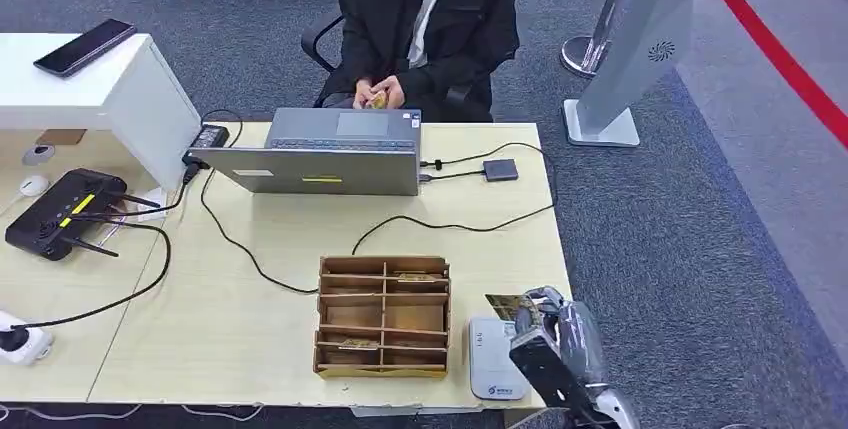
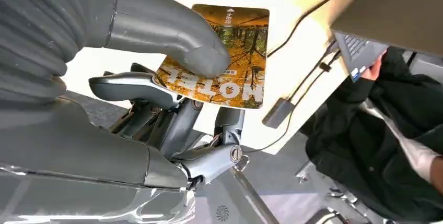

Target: Pass the card to the sensor for recognition and then transmit it.

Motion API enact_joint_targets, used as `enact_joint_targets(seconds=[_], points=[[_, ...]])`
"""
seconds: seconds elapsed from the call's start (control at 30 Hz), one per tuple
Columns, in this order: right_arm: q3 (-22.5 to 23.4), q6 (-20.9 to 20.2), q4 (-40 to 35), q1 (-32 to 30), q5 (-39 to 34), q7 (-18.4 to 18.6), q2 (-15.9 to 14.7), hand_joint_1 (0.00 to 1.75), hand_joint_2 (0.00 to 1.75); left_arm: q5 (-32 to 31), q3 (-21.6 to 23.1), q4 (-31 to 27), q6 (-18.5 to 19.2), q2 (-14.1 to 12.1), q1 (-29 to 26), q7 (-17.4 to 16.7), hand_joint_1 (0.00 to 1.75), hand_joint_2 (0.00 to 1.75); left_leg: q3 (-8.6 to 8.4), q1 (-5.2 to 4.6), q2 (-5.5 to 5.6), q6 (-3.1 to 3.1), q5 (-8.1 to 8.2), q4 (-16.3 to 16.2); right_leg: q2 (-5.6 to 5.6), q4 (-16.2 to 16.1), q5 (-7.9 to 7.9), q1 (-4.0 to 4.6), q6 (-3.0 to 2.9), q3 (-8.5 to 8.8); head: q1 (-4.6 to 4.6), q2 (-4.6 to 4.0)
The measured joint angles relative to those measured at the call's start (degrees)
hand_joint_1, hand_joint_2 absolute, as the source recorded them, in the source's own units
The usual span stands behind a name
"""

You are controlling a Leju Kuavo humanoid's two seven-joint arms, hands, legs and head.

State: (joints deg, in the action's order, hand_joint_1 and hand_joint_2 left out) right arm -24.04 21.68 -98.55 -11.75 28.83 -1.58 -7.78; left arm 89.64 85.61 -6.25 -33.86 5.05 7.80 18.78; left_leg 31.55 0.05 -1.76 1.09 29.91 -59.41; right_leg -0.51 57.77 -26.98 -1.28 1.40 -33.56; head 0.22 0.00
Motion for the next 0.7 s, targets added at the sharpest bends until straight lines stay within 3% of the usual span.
enact_joint_targets(seconds=[0.27,0.7], points=[[0.63,-3.71,0.81,-0.08,-8.17,0.16,-1.18,1.75,1.75,0.00,0.00,0.00,-0.30,0.00,-0.01,0.00,0.00,0.00,0.00,0.00,0.00,0.00,0.00,0.00,0.00,0.00,0.00,0.00,0.00,0.00,0.00,0.00],[2.12,-10.97,4.20,-0.09,-22.06,-2.51,-4.96,1.75,1.75,-0.15,0.00,0.00,-0.63,-0.07,-0.02,-0.09,0.00,0.00,0.00,0.00,0.00,0.00,0.01,0.00,0.00,-0.01,0.00,0.00,0.00,0.00,0.00,0.00]])
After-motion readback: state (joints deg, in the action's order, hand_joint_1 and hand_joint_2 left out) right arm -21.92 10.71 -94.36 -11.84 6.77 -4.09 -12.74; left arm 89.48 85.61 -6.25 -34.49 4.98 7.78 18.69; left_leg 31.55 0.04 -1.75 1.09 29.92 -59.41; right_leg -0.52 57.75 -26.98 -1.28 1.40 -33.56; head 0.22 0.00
